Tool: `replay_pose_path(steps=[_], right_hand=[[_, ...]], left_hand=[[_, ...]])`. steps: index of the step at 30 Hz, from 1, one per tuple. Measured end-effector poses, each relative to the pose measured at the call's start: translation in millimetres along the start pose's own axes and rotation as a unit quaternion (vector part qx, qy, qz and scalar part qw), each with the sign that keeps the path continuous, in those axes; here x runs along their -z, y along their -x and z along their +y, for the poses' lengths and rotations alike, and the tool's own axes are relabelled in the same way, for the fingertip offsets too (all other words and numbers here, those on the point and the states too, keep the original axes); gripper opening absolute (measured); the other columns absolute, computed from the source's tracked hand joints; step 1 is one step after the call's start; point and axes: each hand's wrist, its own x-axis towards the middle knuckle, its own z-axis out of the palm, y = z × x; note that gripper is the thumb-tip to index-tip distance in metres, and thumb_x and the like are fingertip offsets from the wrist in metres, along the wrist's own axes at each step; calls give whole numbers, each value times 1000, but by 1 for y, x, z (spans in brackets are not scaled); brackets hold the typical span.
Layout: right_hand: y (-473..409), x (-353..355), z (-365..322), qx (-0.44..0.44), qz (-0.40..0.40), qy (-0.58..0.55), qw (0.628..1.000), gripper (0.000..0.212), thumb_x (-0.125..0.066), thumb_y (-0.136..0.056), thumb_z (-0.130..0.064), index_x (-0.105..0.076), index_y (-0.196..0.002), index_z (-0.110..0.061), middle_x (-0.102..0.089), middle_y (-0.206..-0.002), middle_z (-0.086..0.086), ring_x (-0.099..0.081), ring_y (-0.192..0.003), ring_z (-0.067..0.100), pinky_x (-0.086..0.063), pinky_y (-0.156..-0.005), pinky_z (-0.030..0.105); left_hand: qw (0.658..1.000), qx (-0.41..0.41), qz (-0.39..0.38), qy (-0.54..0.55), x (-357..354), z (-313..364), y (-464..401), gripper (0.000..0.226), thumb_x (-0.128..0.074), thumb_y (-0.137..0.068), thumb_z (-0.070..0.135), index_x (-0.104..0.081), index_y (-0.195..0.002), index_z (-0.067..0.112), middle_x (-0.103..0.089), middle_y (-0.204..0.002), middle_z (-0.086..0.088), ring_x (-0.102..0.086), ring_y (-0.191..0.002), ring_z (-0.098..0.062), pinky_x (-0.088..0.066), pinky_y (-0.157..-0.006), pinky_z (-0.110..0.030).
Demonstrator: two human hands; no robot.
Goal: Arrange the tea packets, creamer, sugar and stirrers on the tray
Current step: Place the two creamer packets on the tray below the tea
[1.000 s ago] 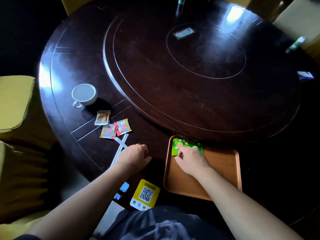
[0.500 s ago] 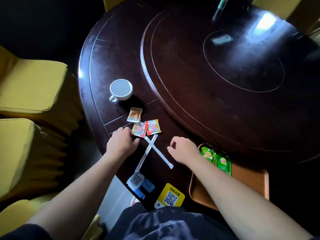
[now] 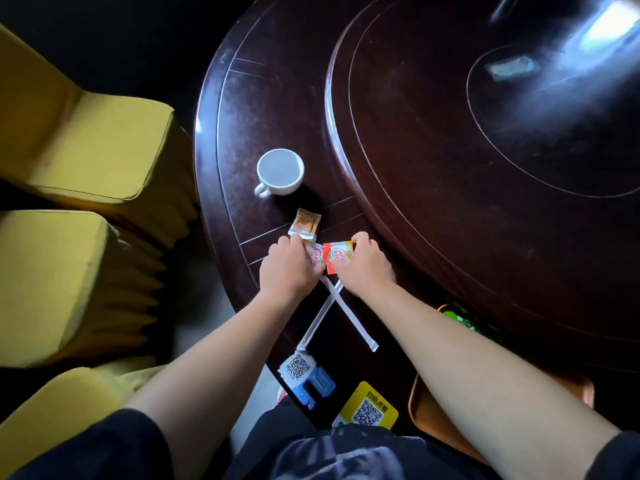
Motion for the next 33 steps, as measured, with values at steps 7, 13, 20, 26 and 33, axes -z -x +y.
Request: replay_pose_path(steps=[7,13,20,26,33], right_hand=[[-17,-5,1,4,-19,19,1000,71,-77,-82,-38,-40,-141,-26,-47,-128,10,-57,-111,31,-49,-89,43],[-17,4,12,12,-10,-52,999,27,-71,-86,-32,-59,-109,-27,-51,-111,3,-59,-97,26,-43,-78,31],[12,24,36,-2,9,-220,975,7,-67,-88,-29,-65,-81,-26,-68,-89,-5,-65,-84,18,-50,-70,29],[56,40,90,-75,75,-328,939,2,-69,-77,-22,-67,-76,-20,-67,-74,-4,-66,-67,16,-64,-67,45],[120,42,175,-176,93,-395,897,16,-60,-85,-3,-64,-96,-14,-72,-95,13,-70,-69,18,-63,-69,39]], left_hand=[[998,34,-26,47,1,0,-4,52,-68,-76,49,-57,-116,17,-58,-110,-8,-61,-103,-32,-49,-80,-43],[987,47,-1,154,13,-3,4,26,-61,-89,37,-67,-95,12,-59,-94,-4,-55,-82,-21,-38,-72,-30],[962,51,-22,267,27,-2,21,11,-68,-85,31,-64,-94,25,-71,-82,4,-66,-76,-17,-51,-68,-30],[956,61,-36,285,24,29,46,12,-59,-87,31,-66,-80,23,-72,-74,5,-70,-75,-21,-54,-76,-37],[921,46,-174,346,-15,84,93,7,-57,-83,8,-64,-83,8,-73,-65,-5,-71,-54,-22,-64,-71,-48]])
